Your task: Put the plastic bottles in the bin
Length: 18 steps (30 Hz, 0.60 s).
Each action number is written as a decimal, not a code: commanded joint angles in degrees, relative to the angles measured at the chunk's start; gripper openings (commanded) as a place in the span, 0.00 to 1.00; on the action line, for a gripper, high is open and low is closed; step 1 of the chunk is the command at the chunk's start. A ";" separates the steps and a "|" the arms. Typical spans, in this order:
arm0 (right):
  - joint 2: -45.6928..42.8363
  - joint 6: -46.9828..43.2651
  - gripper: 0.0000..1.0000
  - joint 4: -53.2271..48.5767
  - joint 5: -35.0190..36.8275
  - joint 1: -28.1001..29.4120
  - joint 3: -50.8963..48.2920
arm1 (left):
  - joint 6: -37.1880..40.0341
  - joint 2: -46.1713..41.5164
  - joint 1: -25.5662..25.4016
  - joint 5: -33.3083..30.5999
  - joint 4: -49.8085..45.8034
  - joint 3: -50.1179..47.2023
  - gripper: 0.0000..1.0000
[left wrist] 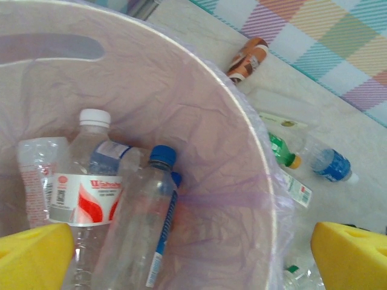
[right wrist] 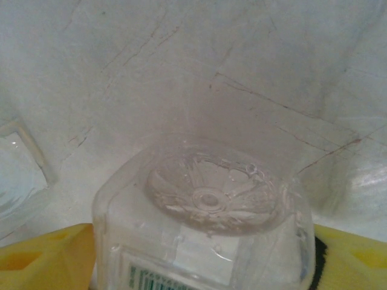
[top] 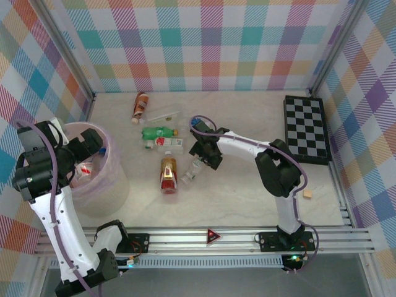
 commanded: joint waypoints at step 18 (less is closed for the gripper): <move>-5.93 -2.24 0.46 -2.99 2.90 -1.55 -1.94 | -11.83 -0.82 -17.25 3.13 9.03 -0.34 0.98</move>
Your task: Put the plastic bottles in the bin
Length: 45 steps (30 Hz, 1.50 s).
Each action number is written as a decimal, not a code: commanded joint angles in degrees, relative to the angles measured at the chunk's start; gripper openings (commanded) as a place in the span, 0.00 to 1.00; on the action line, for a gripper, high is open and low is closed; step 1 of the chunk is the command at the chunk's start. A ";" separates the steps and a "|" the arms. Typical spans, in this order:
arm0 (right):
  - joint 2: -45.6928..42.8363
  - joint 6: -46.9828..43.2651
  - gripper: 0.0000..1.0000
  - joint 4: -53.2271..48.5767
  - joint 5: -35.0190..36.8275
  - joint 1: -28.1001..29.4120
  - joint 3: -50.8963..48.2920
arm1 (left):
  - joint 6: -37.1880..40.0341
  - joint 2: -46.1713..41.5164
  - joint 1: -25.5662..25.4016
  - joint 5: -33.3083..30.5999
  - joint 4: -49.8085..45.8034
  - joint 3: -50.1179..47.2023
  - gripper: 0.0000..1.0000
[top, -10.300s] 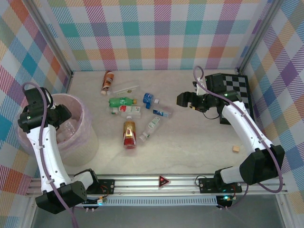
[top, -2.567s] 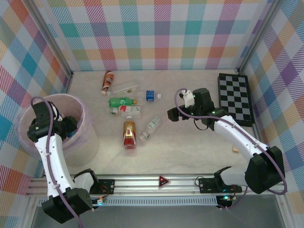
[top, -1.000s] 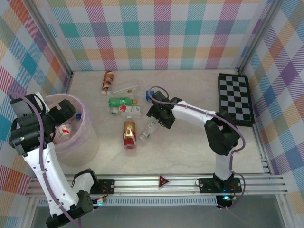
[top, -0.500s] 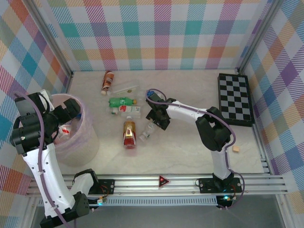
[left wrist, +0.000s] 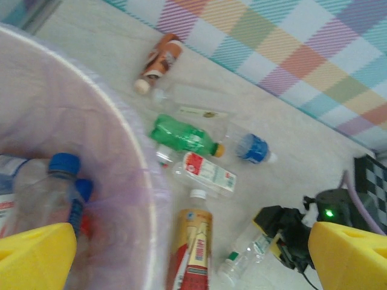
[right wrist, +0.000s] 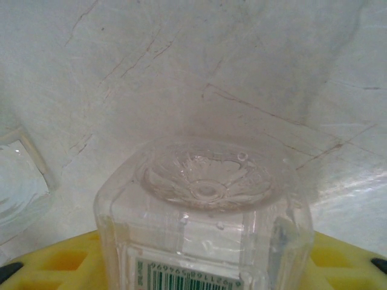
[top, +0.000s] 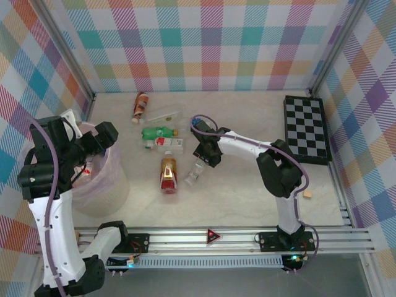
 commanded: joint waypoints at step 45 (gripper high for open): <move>-33.52 -23.79 0.41 17.02 -43.42 -22.48 -11.17 | -16.99 38.82 -57.95 -9.46 40.26 -4.87 0.76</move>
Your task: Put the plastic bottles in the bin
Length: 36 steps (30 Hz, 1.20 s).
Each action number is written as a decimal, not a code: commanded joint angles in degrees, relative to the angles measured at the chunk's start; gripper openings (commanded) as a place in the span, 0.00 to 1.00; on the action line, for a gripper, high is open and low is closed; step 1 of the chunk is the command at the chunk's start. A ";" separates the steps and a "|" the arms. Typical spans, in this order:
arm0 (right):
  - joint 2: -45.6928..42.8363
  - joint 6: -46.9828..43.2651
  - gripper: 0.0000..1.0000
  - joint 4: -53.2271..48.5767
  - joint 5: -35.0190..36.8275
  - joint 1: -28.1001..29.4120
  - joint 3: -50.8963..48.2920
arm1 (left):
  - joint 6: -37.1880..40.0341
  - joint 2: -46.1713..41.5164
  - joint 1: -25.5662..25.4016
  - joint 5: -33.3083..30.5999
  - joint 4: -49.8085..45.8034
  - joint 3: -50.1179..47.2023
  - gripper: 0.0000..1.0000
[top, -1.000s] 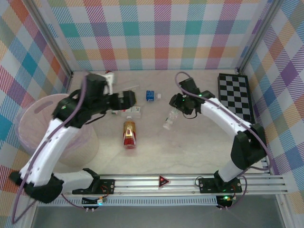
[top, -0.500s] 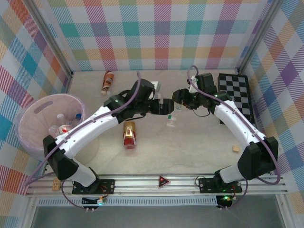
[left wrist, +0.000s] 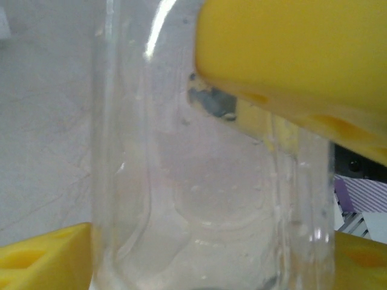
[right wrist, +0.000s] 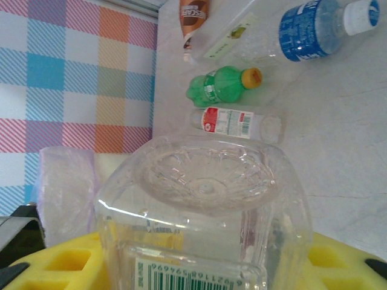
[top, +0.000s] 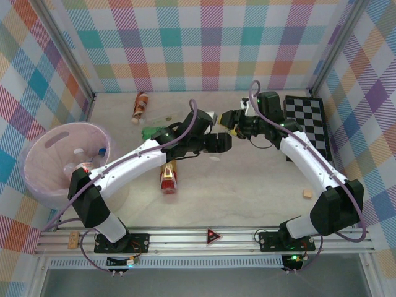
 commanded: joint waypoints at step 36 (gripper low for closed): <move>-8.96 -1.51 0.91 -8.63 1.25 -13.44 0.98 | 4.01 -0.54 3.03 -3.81 -8.64 5.02 0.37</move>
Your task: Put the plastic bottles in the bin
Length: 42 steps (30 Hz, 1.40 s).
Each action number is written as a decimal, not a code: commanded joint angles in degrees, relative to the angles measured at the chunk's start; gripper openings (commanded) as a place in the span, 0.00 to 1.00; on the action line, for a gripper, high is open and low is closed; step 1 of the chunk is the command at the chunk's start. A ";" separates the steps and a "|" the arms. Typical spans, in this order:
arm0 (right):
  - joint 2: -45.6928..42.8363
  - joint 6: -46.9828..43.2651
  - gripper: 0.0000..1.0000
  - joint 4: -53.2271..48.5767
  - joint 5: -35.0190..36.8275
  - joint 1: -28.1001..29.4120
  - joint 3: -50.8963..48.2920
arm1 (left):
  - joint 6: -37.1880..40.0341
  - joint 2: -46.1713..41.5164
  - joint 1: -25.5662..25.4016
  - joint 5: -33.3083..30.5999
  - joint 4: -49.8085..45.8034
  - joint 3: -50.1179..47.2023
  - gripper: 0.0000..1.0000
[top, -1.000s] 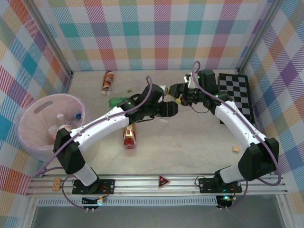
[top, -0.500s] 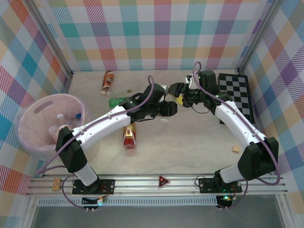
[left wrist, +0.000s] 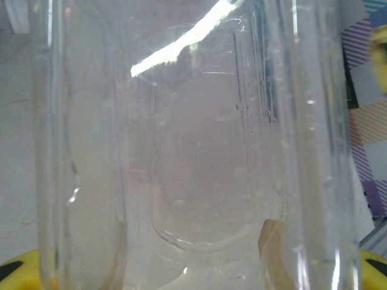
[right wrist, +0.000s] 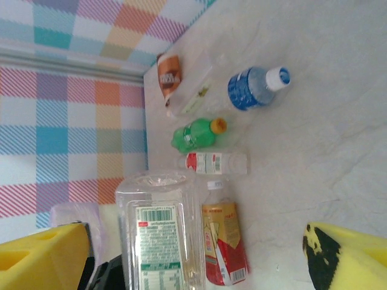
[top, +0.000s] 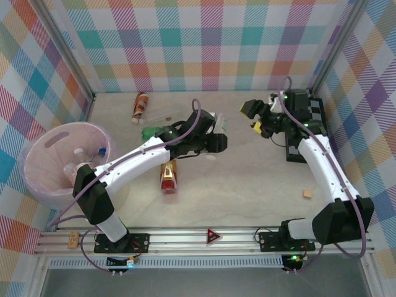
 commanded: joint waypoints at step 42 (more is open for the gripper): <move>4.96 -10.89 0.92 -2.70 -0.85 -1.40 -3.31 | 16.02 -36.93 57.25 -14.82 -36.38 -8.76 0.27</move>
